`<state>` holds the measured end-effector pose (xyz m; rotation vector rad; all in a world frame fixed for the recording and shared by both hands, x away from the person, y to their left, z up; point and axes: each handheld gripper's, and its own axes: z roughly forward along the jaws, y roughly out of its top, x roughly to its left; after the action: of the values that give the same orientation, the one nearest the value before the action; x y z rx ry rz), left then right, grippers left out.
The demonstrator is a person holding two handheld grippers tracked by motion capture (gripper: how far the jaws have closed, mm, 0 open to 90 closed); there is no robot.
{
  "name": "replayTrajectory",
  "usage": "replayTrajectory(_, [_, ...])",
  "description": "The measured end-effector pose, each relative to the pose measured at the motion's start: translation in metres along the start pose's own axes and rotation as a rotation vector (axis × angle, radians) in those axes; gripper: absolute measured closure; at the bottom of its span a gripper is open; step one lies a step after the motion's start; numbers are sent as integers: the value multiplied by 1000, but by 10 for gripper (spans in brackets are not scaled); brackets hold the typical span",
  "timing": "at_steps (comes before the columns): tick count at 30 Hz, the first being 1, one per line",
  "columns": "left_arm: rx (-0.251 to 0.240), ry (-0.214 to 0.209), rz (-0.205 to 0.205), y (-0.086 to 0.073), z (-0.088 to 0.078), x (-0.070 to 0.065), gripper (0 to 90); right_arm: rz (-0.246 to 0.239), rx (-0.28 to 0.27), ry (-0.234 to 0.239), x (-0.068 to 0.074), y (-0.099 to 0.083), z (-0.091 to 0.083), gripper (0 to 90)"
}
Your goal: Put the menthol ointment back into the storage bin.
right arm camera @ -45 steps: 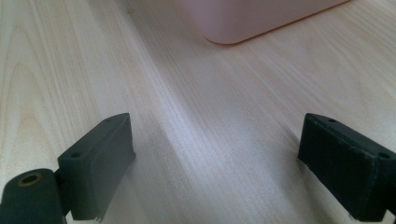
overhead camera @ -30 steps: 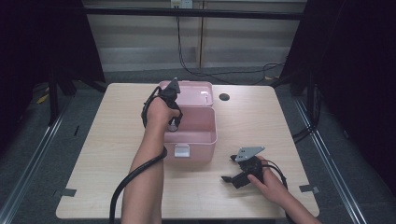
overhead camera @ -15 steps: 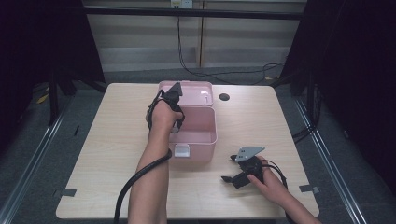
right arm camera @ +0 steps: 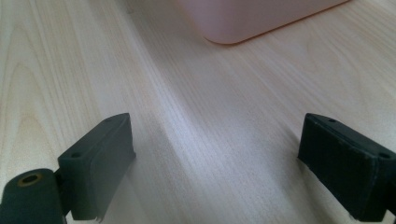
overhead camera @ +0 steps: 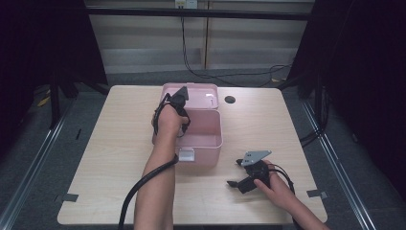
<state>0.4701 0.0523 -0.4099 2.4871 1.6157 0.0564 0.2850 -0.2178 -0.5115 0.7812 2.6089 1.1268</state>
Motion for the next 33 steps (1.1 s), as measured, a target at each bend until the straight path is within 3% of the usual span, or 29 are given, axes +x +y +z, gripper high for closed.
replayTrajectory(3, [-1, 7, 13, 0, 1, 1, 499, 0, 0, 0, 0, 0, 0, 97])
replayTrajectory(7, [-8, 9, -14, 0, 2, 0, 499, 0, 0, 0, 0, 0, 0, 97])
replayTrajectory(11, [0, 7, 1, 1, 4, -1, 499, 0, 0, 0, 0, 0, 0, 97])
replayTrajectory(16, [-4, 14, -10, 2, 5, -3, 499, 0, 0, 0, 0, 0, 0, 97])
replayTrajectory(18, [-2, 16, 12, 2, 6, -1, 499, 0, 0, 0, 0, 0, 0, 97])
replayTrajectory(28, [-12, 21, -6, 3, 10, -3, 498, 0, 0, 0, 0, 0, 0, 97])
replayTrajectory(32, [-14, 26, 19, 3, 10, -2, 498, 0, 0, 0, 0, 0, 0, 97])
replayTrajectory(33, [-20, 25, 7, 3, 11, -3, 498, 0, 0, 0, 0, 0, 0, 97])
